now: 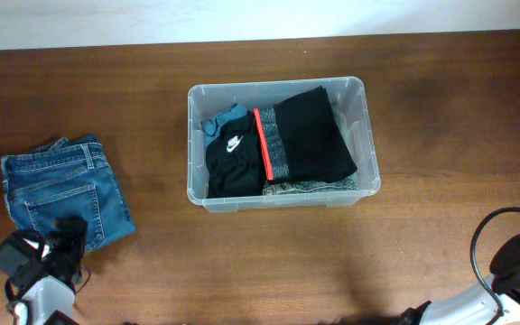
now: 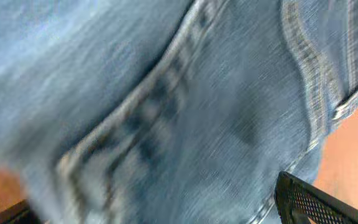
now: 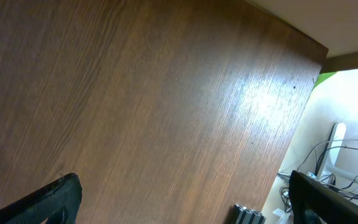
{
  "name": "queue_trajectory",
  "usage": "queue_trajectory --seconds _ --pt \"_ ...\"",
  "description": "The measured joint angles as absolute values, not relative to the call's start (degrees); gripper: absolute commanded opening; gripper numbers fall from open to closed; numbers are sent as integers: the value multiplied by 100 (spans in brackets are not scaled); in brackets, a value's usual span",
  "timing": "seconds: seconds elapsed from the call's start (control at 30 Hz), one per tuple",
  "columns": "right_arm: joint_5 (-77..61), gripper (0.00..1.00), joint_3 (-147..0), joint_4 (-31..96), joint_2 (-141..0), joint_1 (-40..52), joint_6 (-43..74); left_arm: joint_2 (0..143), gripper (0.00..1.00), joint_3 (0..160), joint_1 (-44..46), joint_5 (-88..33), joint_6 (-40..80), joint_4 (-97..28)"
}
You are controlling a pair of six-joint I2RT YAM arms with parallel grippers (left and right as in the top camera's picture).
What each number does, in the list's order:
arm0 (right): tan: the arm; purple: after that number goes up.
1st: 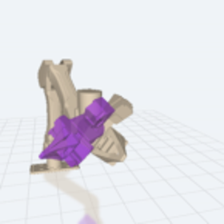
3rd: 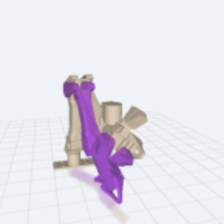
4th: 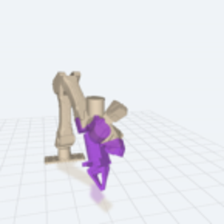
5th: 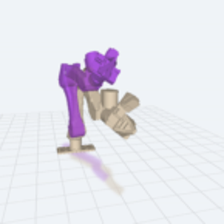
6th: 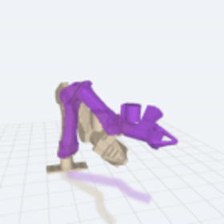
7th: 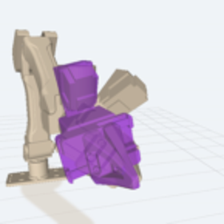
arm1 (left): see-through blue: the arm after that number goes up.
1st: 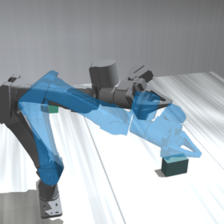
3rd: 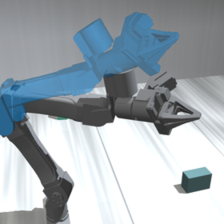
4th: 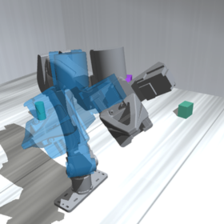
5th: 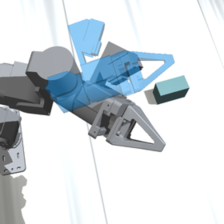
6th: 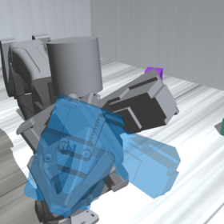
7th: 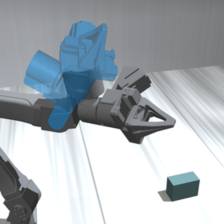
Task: Pack container
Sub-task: 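Close the left gripper on the near edge of the dark-blue jeans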
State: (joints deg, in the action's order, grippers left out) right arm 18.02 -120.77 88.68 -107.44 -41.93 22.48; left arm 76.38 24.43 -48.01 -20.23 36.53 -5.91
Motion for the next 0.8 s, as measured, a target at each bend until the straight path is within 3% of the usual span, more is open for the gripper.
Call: queue_trajectory --seconds 0.23,0.27,0.33,0.37,0.63,0.8 --pt "1802 99 -12077 8868 -10744 -4193 2246 8527 95 2451 -4812 -2425 4023 1094" --pt "1802 99 -12077 8866 -10744 -4193 2244 8661 82 2434 -4814 -2499 4034 1380" --pt "1802 99 -12077 8871 -10744 -4193 2246 8888 45 2421 -4816 -2604 4036 1734" --pt "1802 98 -12077 8868 -10744 -4193 2246 8982 34 2401 -4831 -2663 4056 1848" --pt "1802 99 -12077 8868 -10744 -4193 2246 9227 4 2255 -4840 -2797 4150 2084" --pt "1800 99 -12077 8871 -10744 -4193 2248 9441 1 2008 -4838 -3522 4252 3315"
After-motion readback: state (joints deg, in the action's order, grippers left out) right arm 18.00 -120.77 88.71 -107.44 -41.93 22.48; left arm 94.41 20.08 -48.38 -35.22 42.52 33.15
